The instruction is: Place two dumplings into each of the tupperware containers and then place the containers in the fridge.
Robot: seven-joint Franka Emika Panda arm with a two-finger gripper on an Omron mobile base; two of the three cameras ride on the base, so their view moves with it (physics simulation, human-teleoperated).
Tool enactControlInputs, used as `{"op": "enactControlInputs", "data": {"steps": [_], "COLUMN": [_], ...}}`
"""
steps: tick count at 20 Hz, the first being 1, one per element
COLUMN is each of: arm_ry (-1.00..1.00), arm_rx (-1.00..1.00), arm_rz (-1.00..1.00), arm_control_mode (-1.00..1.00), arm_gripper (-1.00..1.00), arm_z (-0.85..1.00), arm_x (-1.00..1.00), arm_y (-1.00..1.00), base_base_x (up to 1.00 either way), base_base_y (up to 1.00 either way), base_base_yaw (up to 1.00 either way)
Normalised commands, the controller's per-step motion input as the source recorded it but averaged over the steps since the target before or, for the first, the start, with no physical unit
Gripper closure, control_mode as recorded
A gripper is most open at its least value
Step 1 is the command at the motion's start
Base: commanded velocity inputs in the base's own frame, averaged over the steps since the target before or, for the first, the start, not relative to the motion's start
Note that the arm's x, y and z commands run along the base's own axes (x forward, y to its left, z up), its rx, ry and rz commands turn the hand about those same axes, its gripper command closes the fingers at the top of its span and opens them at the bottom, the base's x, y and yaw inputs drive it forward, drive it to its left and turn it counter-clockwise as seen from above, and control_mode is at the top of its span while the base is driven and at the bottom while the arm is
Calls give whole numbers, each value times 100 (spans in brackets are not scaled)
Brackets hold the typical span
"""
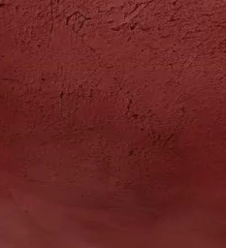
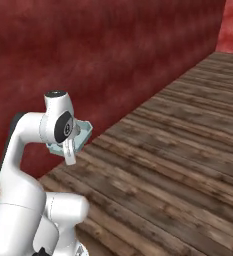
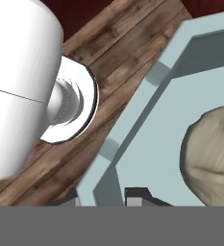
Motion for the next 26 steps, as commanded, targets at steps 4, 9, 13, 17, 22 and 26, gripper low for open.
{"op": "enactControlInputs", "data": {"steps": [4, 9, 13, 17, 22, 26], "arm_ry": [0, 0, 0, 0, 0, 0], "arm_rx": [0, 0, 0, 0, 0, 0], "arm_rz": [0, 0, 0, 0, 0, 0], "arm_control_mode": [100, 100, 100, 100, 100, 100], "arm_gripper": [100, 100, 100, 100, 100, 100], "arm_z": [0, 0, 0, 0, 0, 0], "arm_x": [0, 0, 0, 0, 0, 0], "arm_y": [0, 0, 0, 0, 0, 0], "base_base_x": [97, 100, 100, 100, 100, 100], "base_base_y": [68, 90, 66, 48, 44, 31], "base_base_yaw": [-55, -31, -38, -38, -31, -17]}}
